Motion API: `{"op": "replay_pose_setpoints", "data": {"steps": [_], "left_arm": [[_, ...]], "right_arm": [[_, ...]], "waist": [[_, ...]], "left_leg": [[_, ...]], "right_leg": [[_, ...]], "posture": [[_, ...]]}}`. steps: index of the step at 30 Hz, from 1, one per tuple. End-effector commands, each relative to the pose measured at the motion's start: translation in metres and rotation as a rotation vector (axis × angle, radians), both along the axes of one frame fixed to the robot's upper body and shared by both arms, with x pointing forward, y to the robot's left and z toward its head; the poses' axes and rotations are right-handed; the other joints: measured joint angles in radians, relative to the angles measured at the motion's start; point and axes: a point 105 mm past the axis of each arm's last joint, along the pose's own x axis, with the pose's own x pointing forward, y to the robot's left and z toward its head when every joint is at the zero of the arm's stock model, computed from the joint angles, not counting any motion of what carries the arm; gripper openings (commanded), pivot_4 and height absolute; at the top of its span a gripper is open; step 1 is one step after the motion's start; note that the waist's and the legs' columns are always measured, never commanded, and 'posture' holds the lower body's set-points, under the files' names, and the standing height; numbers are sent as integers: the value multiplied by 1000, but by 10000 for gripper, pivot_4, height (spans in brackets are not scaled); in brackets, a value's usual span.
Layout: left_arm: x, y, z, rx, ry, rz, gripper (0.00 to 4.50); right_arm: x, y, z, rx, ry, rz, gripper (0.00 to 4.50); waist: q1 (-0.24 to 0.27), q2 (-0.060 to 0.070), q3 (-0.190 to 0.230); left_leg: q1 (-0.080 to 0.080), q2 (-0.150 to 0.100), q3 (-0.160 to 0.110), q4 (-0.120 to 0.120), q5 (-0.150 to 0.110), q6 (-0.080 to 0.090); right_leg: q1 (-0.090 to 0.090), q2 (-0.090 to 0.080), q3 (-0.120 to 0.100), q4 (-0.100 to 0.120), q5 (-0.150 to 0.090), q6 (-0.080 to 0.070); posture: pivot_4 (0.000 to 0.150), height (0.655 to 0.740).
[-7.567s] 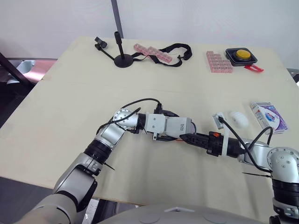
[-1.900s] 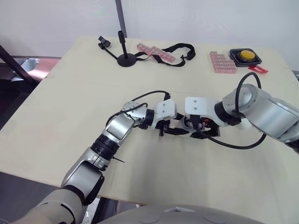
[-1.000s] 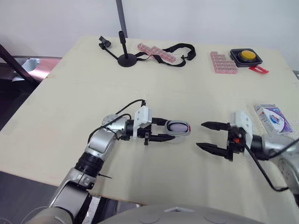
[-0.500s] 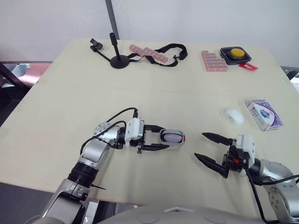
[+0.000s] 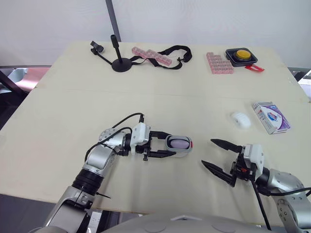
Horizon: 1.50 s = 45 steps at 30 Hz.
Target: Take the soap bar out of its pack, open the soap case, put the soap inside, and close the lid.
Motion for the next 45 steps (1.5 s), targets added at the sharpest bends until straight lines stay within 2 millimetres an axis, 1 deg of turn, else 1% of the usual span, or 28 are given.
{"op": "replay_pose_setpoints", "data": {"steps": [1, 5, 7, 9, 10, 14, 16, 18, 19, 20, 23, 26, 30, 35, 40, 45], "left_arm": [[2, 2, 6, -22, -13, 11, 18855], [4, 2, 6, -16, -15, 19, 18855], [4, 1, 7, -18, -16, 19, 18855], [5, 0, 8, -23, -16, 15, 18855], [5, -1, 9, -25, -16, 12, 18855], [4, -2, 9, -23, -15, 2, 18855], [4, -2, 9, -21, -15, 1, 18855], [4, -2, 10, -21, -16, 2, 18855], [4, -2, 10, -22, -15, 3, 18855], [4, -2, 11, -23, -15, 3, 18855], [5, -2, 11, -23, -15, 6, 18855], [5, -3, 11, -23, -15, 9, 18855], [4, -4, 11, -25, -16, 8, 18855], [3, -4, 10, -27, -12, 9, 18855], [3, -5, 10, -28, -10, 11, 18855], [2, -4, 10, -27, -11, 11, 18855]], "right_arm": [[0, -28, 10, 15, -37, -149, 45000], [-6, -60, 7, 8, -20, -289, 45000], [-4, -76, 10, 13, -29, -366, 45000], [1, -86, 11, -15, -16, -396, 45000], [4, -89, 12, -43, -14, -399, 45000], [29, -102, 27, -23, 3, -467, 45000], [42, -104, 33, -62, 9, -468, 45000], [60, -106, 44, -80, 16, -482, 45000], [67, -106, 48, -85, 24, -483, 45000], [72, -106, 50, -92, 40, -481, 45000], [80, -105, 53, -108, 79, -467, 45000], [91, -106, 48, -139, 176, -450, 45000], [95, -108, 34, -177, 270, -440, 45000], [97, -113, 22, -195, 314, -442, 45000], [101, -111, 17, -201, 322, -427, 45000], [105, -106, 21, -187, 313, -427, 45000]], "waist": [[0, 0, 0], [-2, 0, 0], [-3, 0, 0], [-7, 0, 0], [-8, 0, 0], [-13, 0, 0], [-11, 0, 0], [-12, 1, 0], [-11, 1, 0], [-8, 1, 0], [3, 1, 0], [8, 1, 0], [9, 1, 0], [13, 1, 0], [9, 1, 0], [10, 1, 0]], "left_leg": [[0, 0, 0, 0, 0, 0], [1, 0, 0, -1, 0, 1], [2, 0, 0, -2, 0, 1], [2, 0, 0, -2, -2, 4], [2, 0, 0, -2, -2, 5], [4, -1, 0, -3, -2, 5], [6, -1, 0, -3, -2, 6], [7, -2, 0, -3, -2, 5], [7, -3, 0, -3, 1, 2], [7, -3, 0, -3, 1, 2], [6, -3, 0, -4, 1, 1], [4, -3, -1, -3, 1, 2], [3, -3, -1, -3, 0, 2], [2, -2, -1, -3, 0, 2], [2, -2, -1, -3, 0, 2], [1, -2, -1, -3, 0, 2]], "right_leg": [[0, -1, 0, 0, 0, 0], [2, -2, -1, -1, 0, 1], [2, -3, -1, -1, 0, 1], [3, -3, 0, -1, 0, 1], [3, -3, 0, -1, 0, 1], [7, -3, 0, -2, 0, 1], [7, -3, -1, -2, -1, 1], [7, -3, -1, -2, -1, 1], [8, -3, 0, -2, 0, 1], [8, -3, -1, -2, 0, 1], [8, -1, -1, -4, -1, 1], [8, -1, -3, -3, -1, 1], [8, -1, -3, -3, -1, 1], [7, -1, -4, -4, -1, 1], [7, -1, -4, -3, -1, 1], [7, -1, -4, -3, -1, 1]], "posture": [[1500, 7343], [1500, 7343], [1500, 7343], [1500, 7343], [1500, 7343], [1500, 7343], [1500, 7343], [1500, 7343], [1500, 7343], [1500, 7343], [1500, 7343], [1500, 7343], [1500, 7343], [1500, 7343], [1500, 7343], [1500, 7343]]}}
